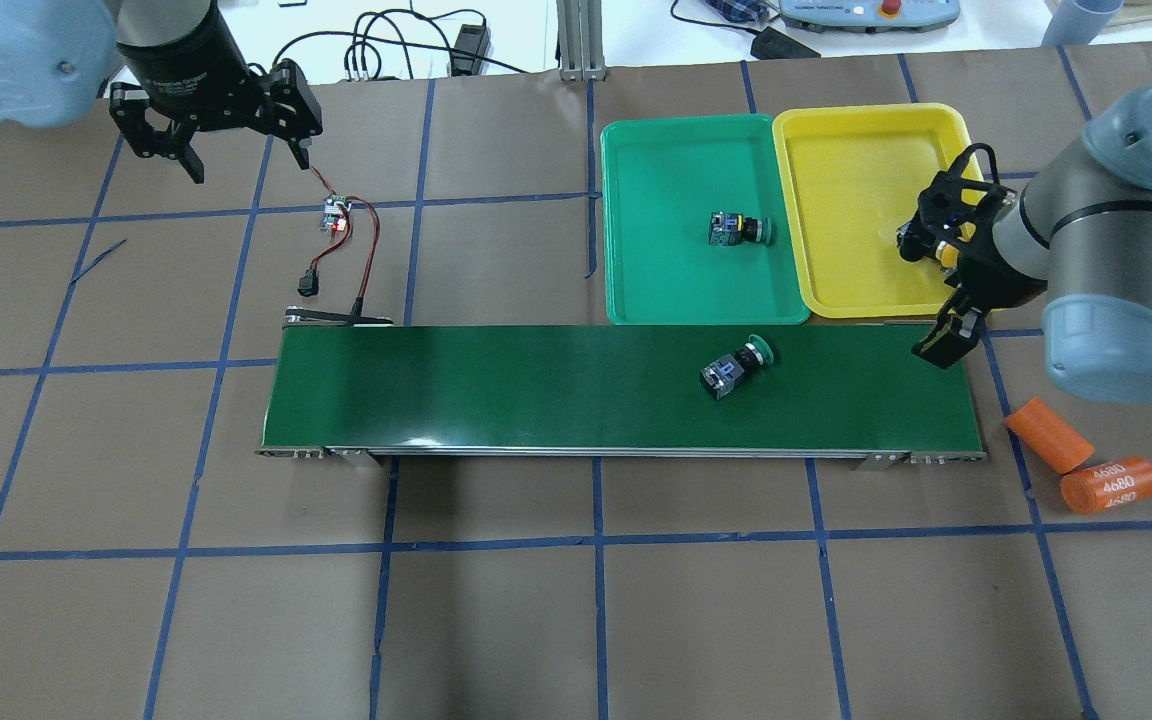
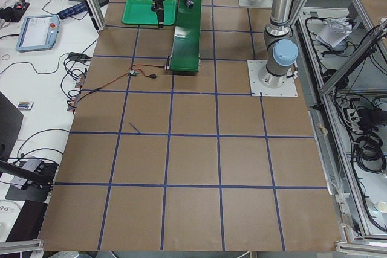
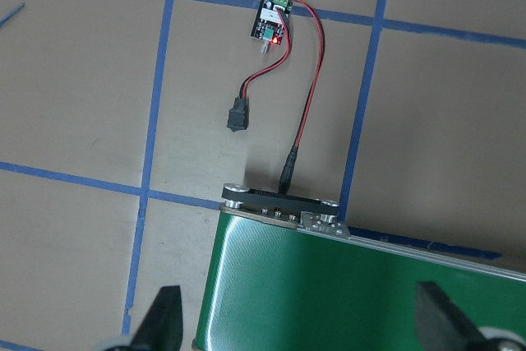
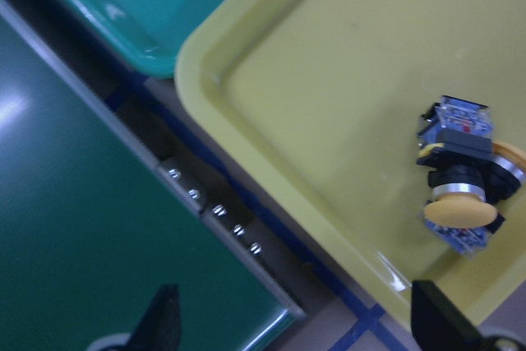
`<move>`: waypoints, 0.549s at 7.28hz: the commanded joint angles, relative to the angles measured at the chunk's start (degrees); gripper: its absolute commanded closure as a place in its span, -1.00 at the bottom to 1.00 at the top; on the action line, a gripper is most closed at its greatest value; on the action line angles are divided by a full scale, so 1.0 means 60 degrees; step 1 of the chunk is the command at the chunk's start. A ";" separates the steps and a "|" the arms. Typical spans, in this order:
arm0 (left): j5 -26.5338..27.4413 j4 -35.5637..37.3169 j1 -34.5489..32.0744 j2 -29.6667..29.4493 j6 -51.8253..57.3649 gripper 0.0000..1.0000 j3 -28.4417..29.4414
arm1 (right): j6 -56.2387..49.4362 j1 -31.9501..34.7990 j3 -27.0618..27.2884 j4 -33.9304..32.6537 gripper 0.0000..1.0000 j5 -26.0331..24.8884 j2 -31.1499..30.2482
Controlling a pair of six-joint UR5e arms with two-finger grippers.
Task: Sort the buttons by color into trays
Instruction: 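Return the right gripper to the belt and grasp the green-capped button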
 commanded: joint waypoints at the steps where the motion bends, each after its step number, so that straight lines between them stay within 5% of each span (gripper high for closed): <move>1: 0.0002 0.0000 0.0000 -0.0011 -0.0008 -1.00 -0.0006 | -0.2007 0.0551 0.0401 -0.0065 -1.00 -0.0001 -0.0081; 4: 0.0002 0.0000 0.0000 -0.0011 0.0006 -1.00 -0.0006 | -0.2517 0.1198 0.0284 -0.0517 -1.00 -0.0102 0.0446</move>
